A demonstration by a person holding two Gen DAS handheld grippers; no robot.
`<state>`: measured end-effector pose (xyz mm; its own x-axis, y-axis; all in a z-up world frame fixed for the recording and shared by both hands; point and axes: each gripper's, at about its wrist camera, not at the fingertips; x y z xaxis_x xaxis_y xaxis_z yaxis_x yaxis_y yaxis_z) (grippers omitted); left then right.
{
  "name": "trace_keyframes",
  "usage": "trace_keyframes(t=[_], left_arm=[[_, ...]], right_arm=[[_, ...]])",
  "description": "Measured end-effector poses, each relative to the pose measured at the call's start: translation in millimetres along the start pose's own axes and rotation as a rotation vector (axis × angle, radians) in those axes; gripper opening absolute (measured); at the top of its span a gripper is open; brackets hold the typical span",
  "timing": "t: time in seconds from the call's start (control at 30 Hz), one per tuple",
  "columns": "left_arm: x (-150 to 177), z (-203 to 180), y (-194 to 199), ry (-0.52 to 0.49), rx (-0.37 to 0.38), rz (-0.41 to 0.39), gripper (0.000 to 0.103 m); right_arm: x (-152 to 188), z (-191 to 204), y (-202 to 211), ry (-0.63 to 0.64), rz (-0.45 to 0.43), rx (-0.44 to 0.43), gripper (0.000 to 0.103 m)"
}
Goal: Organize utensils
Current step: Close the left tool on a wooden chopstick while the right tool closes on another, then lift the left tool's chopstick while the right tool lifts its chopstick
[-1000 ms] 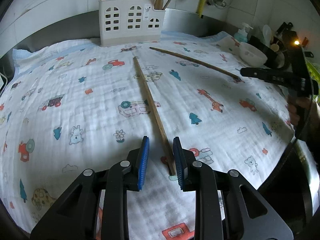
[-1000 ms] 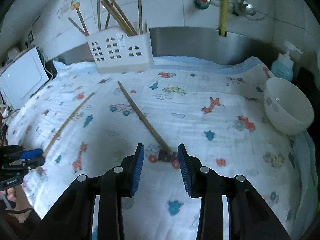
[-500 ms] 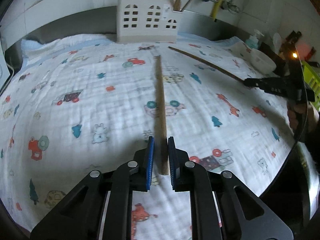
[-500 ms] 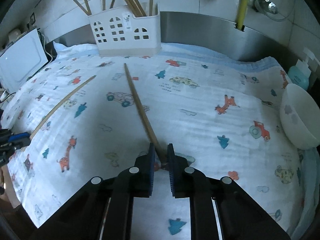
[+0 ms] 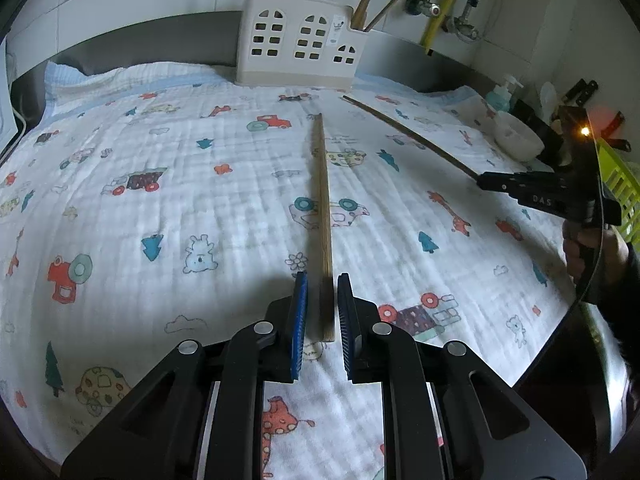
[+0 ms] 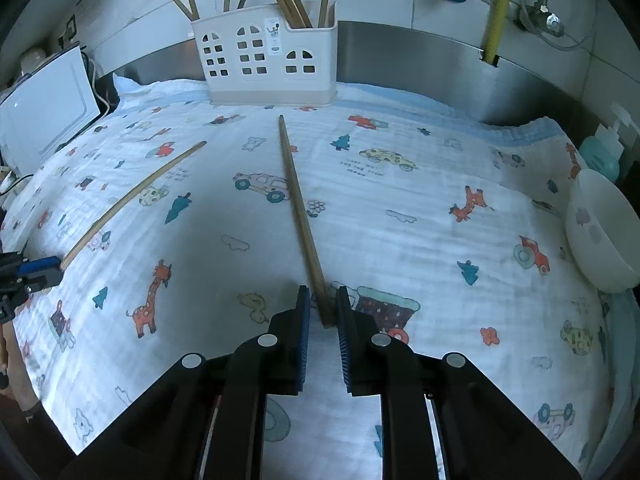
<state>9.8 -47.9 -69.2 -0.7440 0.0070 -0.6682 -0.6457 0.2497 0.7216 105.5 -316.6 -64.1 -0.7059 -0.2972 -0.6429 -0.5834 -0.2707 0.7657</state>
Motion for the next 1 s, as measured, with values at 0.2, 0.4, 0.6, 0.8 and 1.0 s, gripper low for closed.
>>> trace_keyframes(t=[0.2,0.4,0.6,0.8,1.0], left_arm=[[-2.8,-3.9,-4.9,-0.041,-0.002,-0.006,0.014],[-7.2,0.5,-3.9,-0.031,0.007,-0.002,0.006],[-20.6,4.2,13.9,-0.036,0.0,-0.064,0.006],[-40.6,6.5,32.6,-0.025,0.049,-0.112,0.006],[-26.0,2.4,30.3,-0.043,0.056,-0.068,0.016]], right_arm=[[-0.7,0.1,0.6,-0.03,-0.004,0.019,0.011],[-1.0,1.7,10.1,-0.051,-0.029,0.017,0.01],[-13.2,5.7,47.4,-0.065,-0.131,0.016,0.008],[-36.7,14.7,92.7,-0.06,-0.249,0.019,0.007],[-52.1,24.4,124.1,-0.033,-0.33,0.02,0.007]])
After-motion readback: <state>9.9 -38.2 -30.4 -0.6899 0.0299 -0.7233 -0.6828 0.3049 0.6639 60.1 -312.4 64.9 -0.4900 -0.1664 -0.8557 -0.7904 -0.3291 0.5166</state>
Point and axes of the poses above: each gripper's, at about its wrist camera, not at the fingertips, and y roughly against the way its jaws point, z to its left, x to its underside, and after that the axes turned 2 degrees about -x, right-handed
